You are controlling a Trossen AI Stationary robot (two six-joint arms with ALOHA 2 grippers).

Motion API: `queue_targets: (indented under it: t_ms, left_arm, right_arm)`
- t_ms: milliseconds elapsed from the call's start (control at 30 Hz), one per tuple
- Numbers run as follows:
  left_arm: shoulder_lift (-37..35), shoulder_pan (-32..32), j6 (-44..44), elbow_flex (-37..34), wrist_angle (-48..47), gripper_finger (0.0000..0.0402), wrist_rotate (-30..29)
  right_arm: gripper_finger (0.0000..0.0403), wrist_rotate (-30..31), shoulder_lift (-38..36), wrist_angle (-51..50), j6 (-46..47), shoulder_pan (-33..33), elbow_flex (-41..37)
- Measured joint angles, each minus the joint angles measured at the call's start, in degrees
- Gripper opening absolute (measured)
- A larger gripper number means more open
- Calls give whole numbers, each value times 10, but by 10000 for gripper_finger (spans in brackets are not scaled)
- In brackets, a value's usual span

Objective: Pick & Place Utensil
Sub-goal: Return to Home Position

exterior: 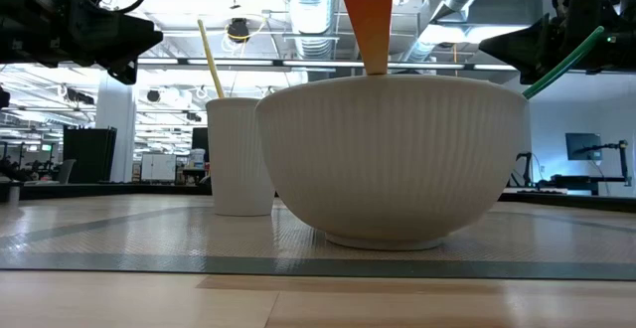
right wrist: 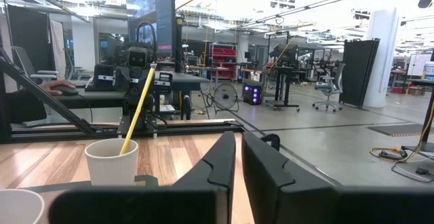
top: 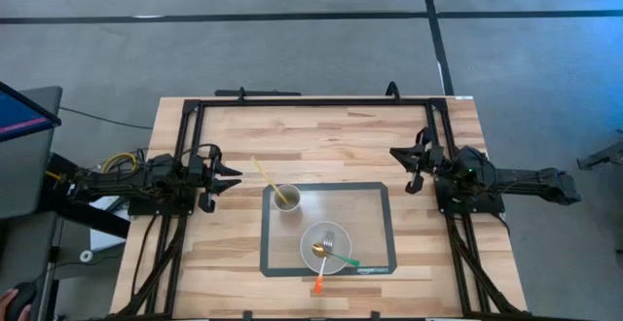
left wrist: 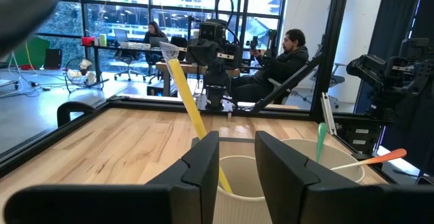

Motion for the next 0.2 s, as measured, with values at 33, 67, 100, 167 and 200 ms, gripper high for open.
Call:
queue_targets:
  t_ms: [33, 67, 100, 167, 200]
  left_arm:
    - [0, 0, 0, 0, 0, 97, 0]
    - [0, 0, 0, 0, 0, 97, 0]
    - [0, 0, 0, 0, 0, 97, 0]
    - [0, 0, 0, 0, 0, 97, 0]
    - [0, 0, 0, 0, 0, 97, 0]
  right_arm:
    - [22, 0, 0, 0, 0, 0, 0]
    - [22, 0, 0, 0, 0, 0, 0]
    - [23, 0, 0, 0, 0, 0, 0]
    - [24, 0, 0, 0, 0, 0, 0]
    - [25, 0, 0, 0, 0, 0, 0]
